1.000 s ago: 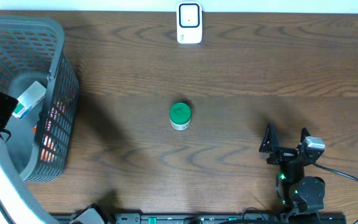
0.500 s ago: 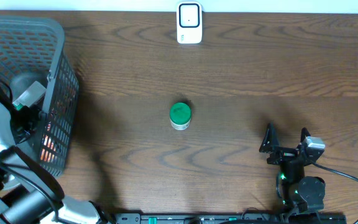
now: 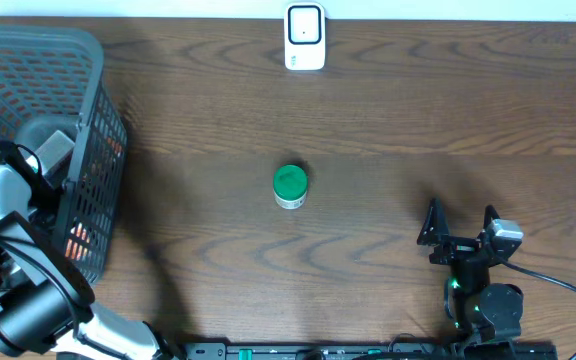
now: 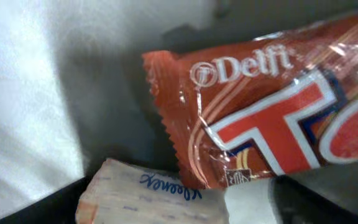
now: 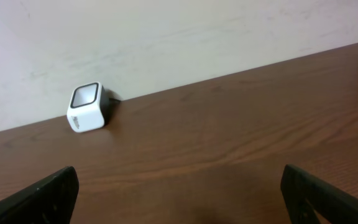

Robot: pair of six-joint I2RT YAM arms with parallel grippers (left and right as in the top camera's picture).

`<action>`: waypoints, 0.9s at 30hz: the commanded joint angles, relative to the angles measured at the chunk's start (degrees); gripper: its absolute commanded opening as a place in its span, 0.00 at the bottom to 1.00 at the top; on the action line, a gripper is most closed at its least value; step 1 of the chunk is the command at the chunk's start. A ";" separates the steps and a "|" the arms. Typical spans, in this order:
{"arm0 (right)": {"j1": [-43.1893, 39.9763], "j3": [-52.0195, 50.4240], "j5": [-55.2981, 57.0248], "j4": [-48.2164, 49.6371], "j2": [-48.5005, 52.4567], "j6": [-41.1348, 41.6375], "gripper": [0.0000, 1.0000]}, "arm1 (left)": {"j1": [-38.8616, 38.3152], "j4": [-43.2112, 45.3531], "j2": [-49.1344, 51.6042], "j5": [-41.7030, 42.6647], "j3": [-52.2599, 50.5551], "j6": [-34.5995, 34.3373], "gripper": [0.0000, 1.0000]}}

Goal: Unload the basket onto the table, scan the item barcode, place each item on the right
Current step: 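Reach the left gripper into the basket and grasp the small orange packet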

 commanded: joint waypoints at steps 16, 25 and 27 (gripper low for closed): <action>0.52 -0.07 0.37 -0.22 -0.24 0.31 0.99 | -0.13 -11.21 -7.54 0.76 11.65 -1.66 0.49; 0.52 -0.07 0.37 -0.22 -0.26 0.31 0.99 | -0.15 -15.87 -27.69 6.32 36.39 -9.22 0.49; 0.52 -0.07 0.37 -0.22 -0.24 0.31 0.99 | -0.37 -14.49 -32.98 12.02 36.76 -10.56 0.50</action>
